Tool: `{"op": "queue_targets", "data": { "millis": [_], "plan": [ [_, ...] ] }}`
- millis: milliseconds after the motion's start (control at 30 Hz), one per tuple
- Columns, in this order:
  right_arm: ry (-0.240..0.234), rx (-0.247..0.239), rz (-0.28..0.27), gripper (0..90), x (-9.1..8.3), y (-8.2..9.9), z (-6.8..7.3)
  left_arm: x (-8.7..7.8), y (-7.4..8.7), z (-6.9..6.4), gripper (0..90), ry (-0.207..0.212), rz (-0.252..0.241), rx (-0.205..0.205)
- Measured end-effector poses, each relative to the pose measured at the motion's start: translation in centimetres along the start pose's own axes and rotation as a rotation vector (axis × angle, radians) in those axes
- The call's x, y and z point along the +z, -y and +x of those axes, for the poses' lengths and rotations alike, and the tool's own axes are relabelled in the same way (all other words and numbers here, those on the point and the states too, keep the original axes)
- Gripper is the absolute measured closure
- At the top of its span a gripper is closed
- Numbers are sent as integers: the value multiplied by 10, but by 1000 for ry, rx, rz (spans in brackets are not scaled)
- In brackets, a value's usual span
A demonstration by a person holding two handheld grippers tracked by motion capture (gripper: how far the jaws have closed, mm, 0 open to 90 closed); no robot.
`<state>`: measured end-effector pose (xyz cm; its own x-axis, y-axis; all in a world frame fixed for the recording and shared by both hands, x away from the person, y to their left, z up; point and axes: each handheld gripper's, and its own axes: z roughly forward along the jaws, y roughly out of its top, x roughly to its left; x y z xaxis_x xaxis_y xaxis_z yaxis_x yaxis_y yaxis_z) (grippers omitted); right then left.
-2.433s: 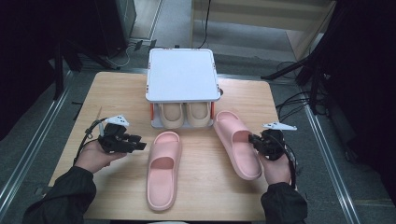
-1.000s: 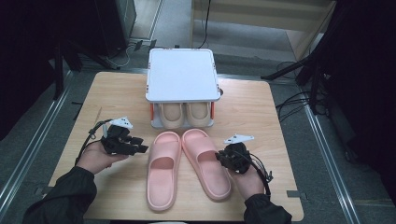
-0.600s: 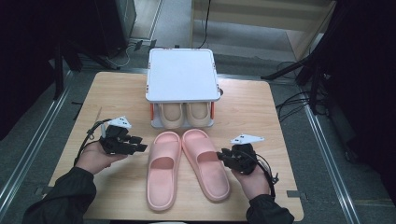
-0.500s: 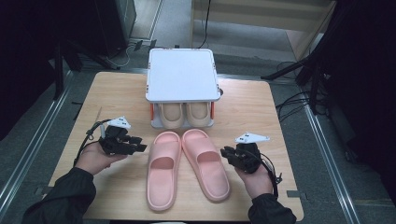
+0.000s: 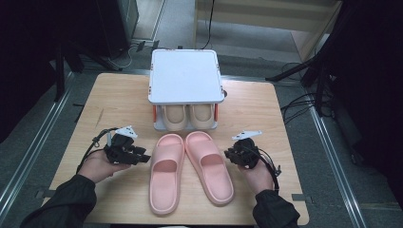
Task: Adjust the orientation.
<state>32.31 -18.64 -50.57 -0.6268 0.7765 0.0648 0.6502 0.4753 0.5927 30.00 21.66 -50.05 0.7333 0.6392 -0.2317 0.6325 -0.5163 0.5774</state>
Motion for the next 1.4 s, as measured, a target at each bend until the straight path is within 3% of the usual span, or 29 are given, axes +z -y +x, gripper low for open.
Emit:
{"op": "queue_targets", "data": {
  "millis": [167, 433, 733, 1000, 1333, 1400],
  "plan": [
    [-11, -41, 8, 770, 1, 0, 11, 4, 1, -3, 568, 8, 14, 4],
    [-26, -48, 14, 765, -3, 4, 21, 7, 1, -4, 564, 14, 32, 9],
    [-50, -14, 15, 763, -5, 6, 28, 7, 1, -5, 565, 22, 32, 7],
    [-74, -41, -6, 753, -6, 8, 39, 7, 1, -7, 565, 43, 39, 14],
    [-88, -4, -10, 749, -5, 10, 38, 7, 2, -7, 555, 45, 42, 13],
    [-89, 7, -33, 748, -8, 8, 35, 5, 1, -6, 547, 44, 34, 12]
  ]
}}
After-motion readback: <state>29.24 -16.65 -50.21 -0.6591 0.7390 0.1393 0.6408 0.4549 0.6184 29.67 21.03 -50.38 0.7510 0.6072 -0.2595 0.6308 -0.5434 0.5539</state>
